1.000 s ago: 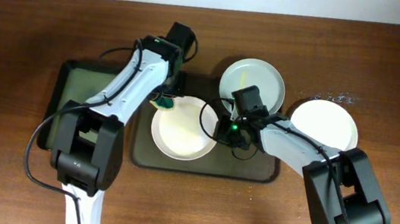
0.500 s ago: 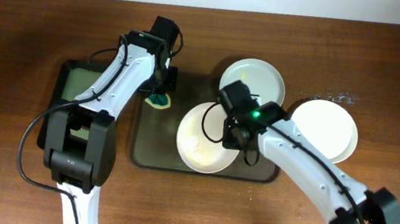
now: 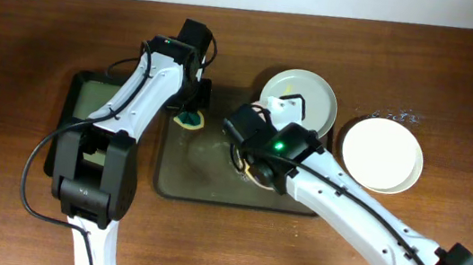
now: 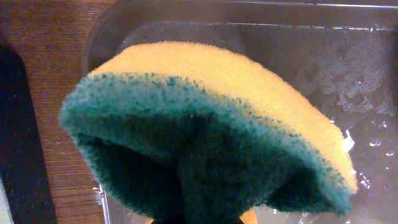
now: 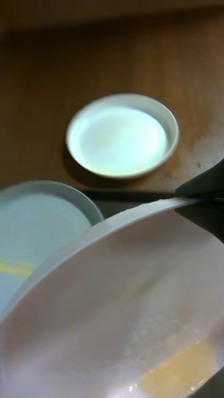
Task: Clean dirty plates on tray and stack at the side
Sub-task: 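Lift the cleaned plate with the right gripper and tilt it up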
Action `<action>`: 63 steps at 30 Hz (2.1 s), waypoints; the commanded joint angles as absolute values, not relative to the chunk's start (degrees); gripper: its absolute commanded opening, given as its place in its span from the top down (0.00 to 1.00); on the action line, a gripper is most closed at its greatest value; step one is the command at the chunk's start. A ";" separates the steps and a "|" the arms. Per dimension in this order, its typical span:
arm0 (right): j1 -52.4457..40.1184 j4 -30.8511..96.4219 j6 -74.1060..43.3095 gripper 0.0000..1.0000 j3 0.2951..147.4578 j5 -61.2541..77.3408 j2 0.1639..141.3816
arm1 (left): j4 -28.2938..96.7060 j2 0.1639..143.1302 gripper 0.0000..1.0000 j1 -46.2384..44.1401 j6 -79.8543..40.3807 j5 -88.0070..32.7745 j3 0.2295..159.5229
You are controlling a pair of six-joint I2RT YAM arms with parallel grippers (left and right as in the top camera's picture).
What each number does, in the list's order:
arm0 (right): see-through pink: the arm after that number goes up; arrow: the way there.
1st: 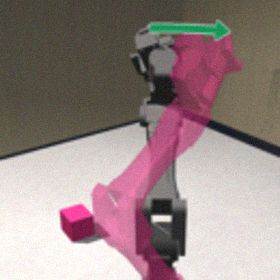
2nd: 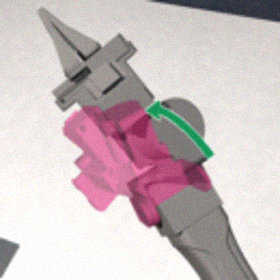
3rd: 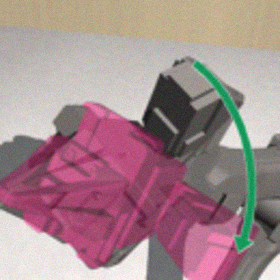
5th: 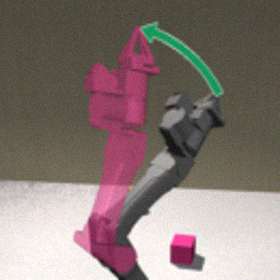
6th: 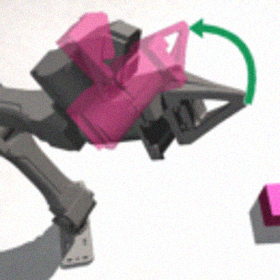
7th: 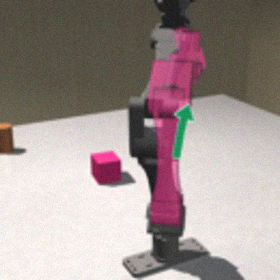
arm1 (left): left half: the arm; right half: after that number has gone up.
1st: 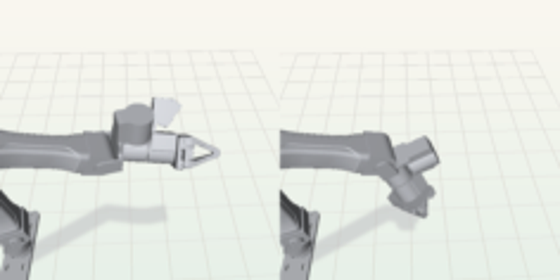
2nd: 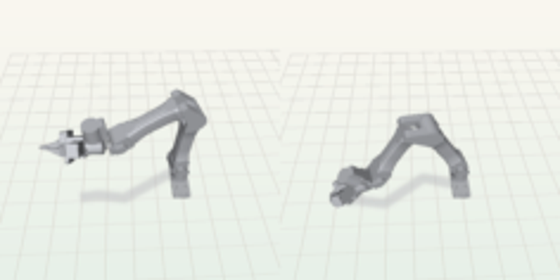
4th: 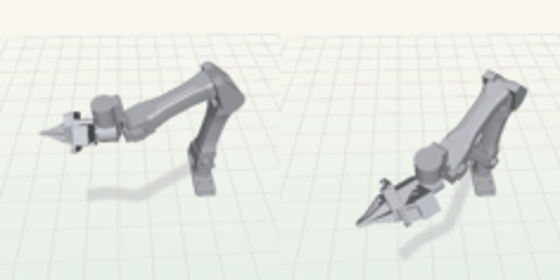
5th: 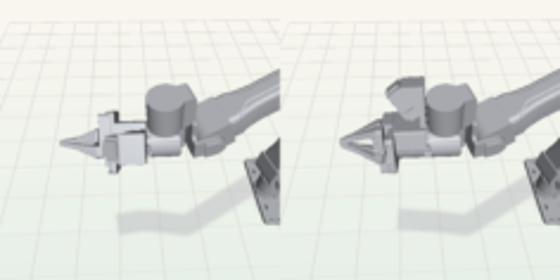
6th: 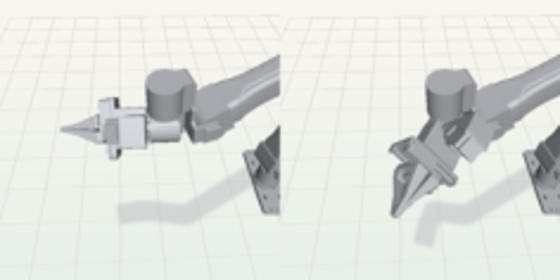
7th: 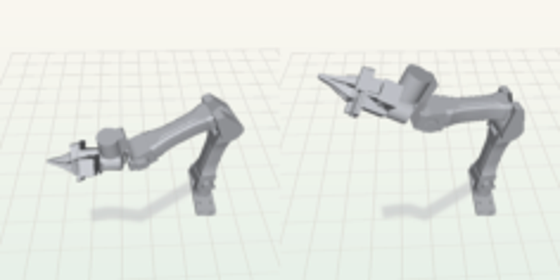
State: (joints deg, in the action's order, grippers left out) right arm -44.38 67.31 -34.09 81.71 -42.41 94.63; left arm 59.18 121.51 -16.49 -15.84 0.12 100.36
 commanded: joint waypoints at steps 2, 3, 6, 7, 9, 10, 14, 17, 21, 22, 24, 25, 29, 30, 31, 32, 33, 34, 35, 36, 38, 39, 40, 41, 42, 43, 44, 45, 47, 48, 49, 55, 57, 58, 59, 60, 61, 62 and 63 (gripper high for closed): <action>-47.92 67.57 -34.96 0.96 84.05 -54.98 93.03 | 59.22 121.51 1.00 -16.71 -14.92 -0.69 101.08; -48.86 67.66 -34.96 0.96 84.03 -57.01 93.03 | 59.22 121.51 1.00 -16.71 -14.92 -0.69 101.08; -52.23 68.66 -34.96 0.96 84.05 -64.38 93.03 | 59.22 121.51 1.00 -16.71 -14.92 -0.69 101.08; -53.34 69.06 -34.96 0.96 84.05 -66.85 93.03 | 59.22 121.51 1.00 -16.73 -14.92 -0.69 101.08; -55.40 70.02 -34.96 0.96 84.05 -71.85 93.03 | 59.22 121.51 1.00 -16.71 -14.92 -0.69 101.08; -55.94 70.28 -34.94 0.96 84.05 -73.19 93.03 | 59.22 121.51 1.00 -16.71 -14.92 -0.69 101.08; -59.09 71.24 -34.92 0.96 84.03 -79.94 93.03 | 59.22 121.51 1.00 -16.71 -14.92 -0.69 101.08; -60.66 71.24 -34.92 0.96 84.03 -82.87 93.03 | 59.22 121.51 1.00 -16.73 -14.92 -0.69 101.08; -62.28 71.88 -34.74 0.96 84.03 -86.30 93.03 | 59.22 121.51 1.00 -16.71 -14.92 -0.69 101.08; -62.37 72.49 -34.74 0.96 84.03 -86.98 93.03 | 59.22 121.51 1.00 -16.71 -14.92 -0.69 101.08; -62.35 73.41 -34.74 0.96 84.03 -87.11 93.03 | 59.22 121.51 1.00 -16.71 -14.92 -0.69 101.08; -62.35 73.71 -34.74 0.96 84.03 -87.11 93.03 | 59.22 121.51 1.00 -16.71 -14.92 -0.69 101.08; -62.35 73.78 -34.76 0.96 84.03 -87.07 93.03 | 59.22 121.51 1.00 -16.71 -14.92 -0.69 101.08; -62.35 73.78 -34.76 0.96 84.03 -86.94 93.03 | 59.22 121.51 1.00 -16.71 -14.92 -0.69 101.08; -62.35 73.73 -34.79 0.96 84.03 -86.04 93.03 | 59.22 121.51 1.00 -16.71 -14.92 -0.69 101.08; -62.33 73.73 -34.98 0.96 84.03 -84.95 93.03 | 59.22 121.51 1.00 -16.71 -14.92 -0.69 101.08; -62.19 73.73 -34.98 0.96 84.03 -82.87 93.03 | 59.22 121.51 1.00 -16.71 -14.92 -0.69 101.08; -61.93 73.73 -35.00 0.96 84.03 -80.34 93.03 | 59.22 121.51 1.00 -16.71 -14.92 -0.69 101.08; -61.43 73.73 -35.51 0.96 84.01 -77.54 93.03 | 59.22 121.51 1.00 -16.71 -14.92 -0.69 101.08; -60.75 73.78 -37.04 0.96 84.01 -74.50 93.03 | 59.22 121.51 1.00 -16.71 -14.92 -0.69 101.08; -58.67 73.80 -39.64 0.96 83.79 -67.99 93.03 | 59.22 121.51 1.00 -16.71 -14.92 -0.69 101.08; -57.43 73.82 -40.18 0.96 83.79 -64.64 93.06 | 59.22 121.51 1.00 -16.71 -14.92 -0.69 101.08; -56.29 73.78 -40.32 0.96 83.79 -62.19 93.06 | 59.22 121.51 1.00 -16.71 -14.92 -0.69 101.08; -54.78 74.11 -41.39 0.96 83.79 -59.59 93.06 | 59.22 121.51 1.00 -16.71 -14.92 -0.69 101.08; -53.82 74.26 -41.95 0.96 83.79 -58.06 93.06 | 59.22 121.51 1.00 -16.71 -14.92 -0.69 101.08; -52.86 74.56 -42.61 0.96 83.79 -56.66 93.06 | 59.24 121.51 1.00 -16.71 -14.90 -0.69 101.08; -51.94 74.74 -42.81 0.96 83.79 -55.27 93.06 | 59.24 121.51 1.00 -16.71 -14.90 -0.69 101.08; -51.16 74.83 -42.98 0.96 83.79 -54.17 93.06 | 59.27 121.51 1.00 -16.71 -14.90 -0.69 101.08; -50.09 74.96 -43.81 0.96 83.79 -52.64 93.06 | 59.27 121.51 1.00 -16.71 -14.92 -0.69 101.08; -49.82 75.22 -44.80 0.96 83.79 -52.69 93.06 | 59.29 121.51 1.00 -16.71 -14.90 -0.69 101.08; -49.82 75.40 -45.15 0.96 83.79 -52.71 93.06 | 59.29 121.51 1.00 -16.71 -14.90 -0.69 101.08; -49.84 77.87 -47.29 0.96 83.79 -54.81 93.06 | 59.48 121.51 1.00 -16.71 -14.90 -0.67 101.08; -49.84 78.11 -47.27 0.96 83.81 -57.52 93.03 | 59.48 121.51 1.00 -16.71 -14.90 -0.67 101.08; -49.84 78.26 -47.29 0.96 83.81 -58.83 93.03 | 59.48 121.51 1.00 -16.71 -14.90 -0.69 101.08; -49.84 78.30 -47.27 0.96 83.81 -60.16 93.03 | 59.48 121.51 1.00 -16.71 -14.90 -0.69 101.08; -49.84 78.32 -47.27 0.96 83.81 -61.10 93.03 | 59.53 121.51 1.00 -16.71 -14.90 -0.67 101.08; -49.84 78.30 -47.27 0.96 83.81 -61.84 93.03 | 59.61 121.51 1.00 -16.71 -14.90 -0.67 101.08; -49.84 78.28 -47.29 0.96 83.81 -62.30 93.03 | 59.66 121.51 1.00 -16.71 -14.90 -0.67 101.08; -49.84 78.24 -47.29 0.96 83.81 -62.37 93.03 | 59.66 121.51 1.00 -16.71 -14.90 -0.64 101.08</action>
State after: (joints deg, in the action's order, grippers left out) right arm -50.00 78.06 -46.09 82.72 -57.87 94.43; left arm 59.40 121.51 -16.53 -15.84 -0.05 100.36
